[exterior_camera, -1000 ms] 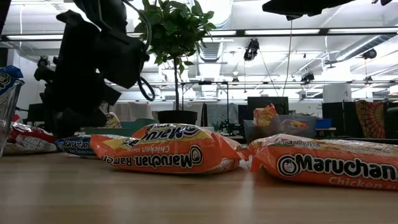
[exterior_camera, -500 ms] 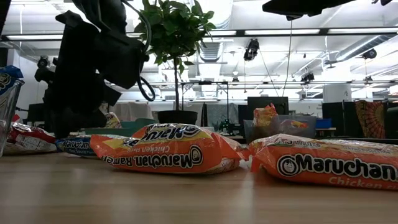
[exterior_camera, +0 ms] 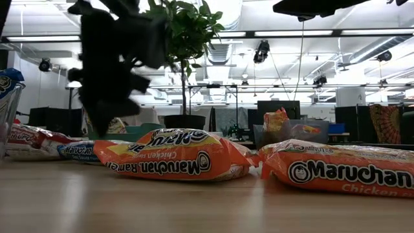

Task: Sort Maruchan noodles
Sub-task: Put the red noodle pack into the green bin

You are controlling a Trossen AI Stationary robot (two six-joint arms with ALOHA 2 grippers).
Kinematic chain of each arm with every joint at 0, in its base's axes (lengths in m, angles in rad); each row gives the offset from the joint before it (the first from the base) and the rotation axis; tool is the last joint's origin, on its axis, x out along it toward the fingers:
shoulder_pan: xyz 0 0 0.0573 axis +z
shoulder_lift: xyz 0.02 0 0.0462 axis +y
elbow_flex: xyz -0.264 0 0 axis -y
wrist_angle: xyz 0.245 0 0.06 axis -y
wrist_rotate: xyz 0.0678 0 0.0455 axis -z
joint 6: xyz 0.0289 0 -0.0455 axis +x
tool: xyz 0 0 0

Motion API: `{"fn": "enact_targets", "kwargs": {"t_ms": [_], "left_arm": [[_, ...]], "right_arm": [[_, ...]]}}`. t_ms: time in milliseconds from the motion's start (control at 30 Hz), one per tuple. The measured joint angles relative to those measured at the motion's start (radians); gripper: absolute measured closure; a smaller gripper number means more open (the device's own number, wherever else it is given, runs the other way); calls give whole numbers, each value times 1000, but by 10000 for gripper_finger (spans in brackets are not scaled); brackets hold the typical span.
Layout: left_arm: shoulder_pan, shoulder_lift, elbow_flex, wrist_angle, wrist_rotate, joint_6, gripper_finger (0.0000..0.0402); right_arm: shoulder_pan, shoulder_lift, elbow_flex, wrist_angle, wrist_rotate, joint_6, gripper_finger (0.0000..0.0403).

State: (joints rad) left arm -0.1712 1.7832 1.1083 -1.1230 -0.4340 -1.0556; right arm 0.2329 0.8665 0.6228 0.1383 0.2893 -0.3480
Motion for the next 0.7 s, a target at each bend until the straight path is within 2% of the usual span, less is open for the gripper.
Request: {"fn": "enact_targets", "kwargs": {"t_ms": [167,333,467,700], "left_arm": [[12,0,78,-37,8,23,401],[20,-1,102,-191,121,-81,387],[17,-1,86,-226,153,-128,341],[17,-1,15,-179,216,-180,223]], "right_arm": [[0,0,0,-5,0,15,394],[0,0,0,-10,0,20,394],[0,1,0,-10,0,18,394],[0,1,0,-11,0,16,394]]}}
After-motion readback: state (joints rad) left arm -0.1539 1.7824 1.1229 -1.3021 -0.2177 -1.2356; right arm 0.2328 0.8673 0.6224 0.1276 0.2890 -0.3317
